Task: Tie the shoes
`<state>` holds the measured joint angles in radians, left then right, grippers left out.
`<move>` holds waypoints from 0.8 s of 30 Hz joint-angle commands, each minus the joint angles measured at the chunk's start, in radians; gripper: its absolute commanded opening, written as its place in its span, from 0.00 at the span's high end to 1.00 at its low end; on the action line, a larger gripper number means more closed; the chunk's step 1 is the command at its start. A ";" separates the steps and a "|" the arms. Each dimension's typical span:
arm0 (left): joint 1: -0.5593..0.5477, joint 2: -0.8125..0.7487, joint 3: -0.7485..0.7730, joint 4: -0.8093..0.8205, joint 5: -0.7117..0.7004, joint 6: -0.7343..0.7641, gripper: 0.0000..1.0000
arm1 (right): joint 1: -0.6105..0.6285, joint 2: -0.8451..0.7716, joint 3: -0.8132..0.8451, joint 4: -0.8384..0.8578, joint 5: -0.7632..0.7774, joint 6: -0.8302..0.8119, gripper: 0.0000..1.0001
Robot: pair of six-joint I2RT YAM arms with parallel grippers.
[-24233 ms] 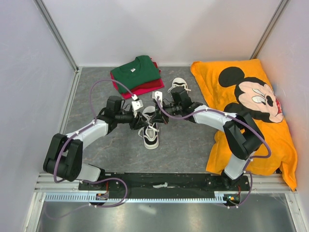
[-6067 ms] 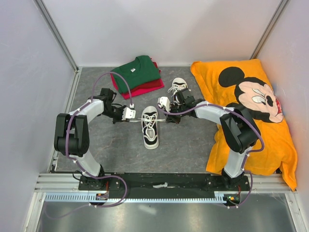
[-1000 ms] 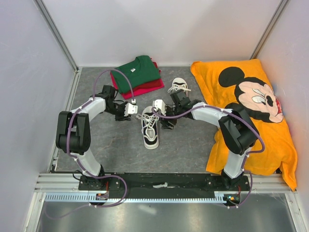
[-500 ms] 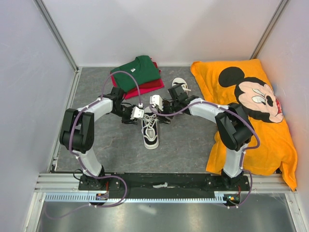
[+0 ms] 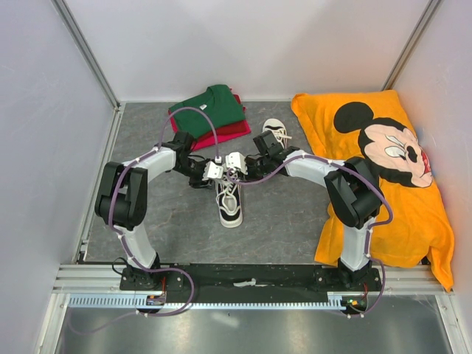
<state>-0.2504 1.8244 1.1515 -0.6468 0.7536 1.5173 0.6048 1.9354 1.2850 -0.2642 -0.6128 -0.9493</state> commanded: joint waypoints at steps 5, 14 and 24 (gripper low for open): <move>-0.029 -0.011 -0.013 0.119 0.006 -0.055 0.46 | 0.013 -0.033 0.008 -0.018 -0.039 -0.071 1.00; -0.035 -0.005 -0.042 0.171 -0.054 -0.068 0.52 | 0.012 -0.085 -0.019 -0.044 -0.021 -0.039 1.00; -0.032 -0.042 -0.073 0.147 -0.106 -0.069 0.98 | 0.007 -0.131 -0.067 -0.055 0.016 -0.039 1.00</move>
<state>-0.2787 1.8198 1.0962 -0.5095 0.6762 1.4544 0.6132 1.8530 1.2392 -0.3134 -0.5976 -0.9878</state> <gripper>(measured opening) 0.042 0.007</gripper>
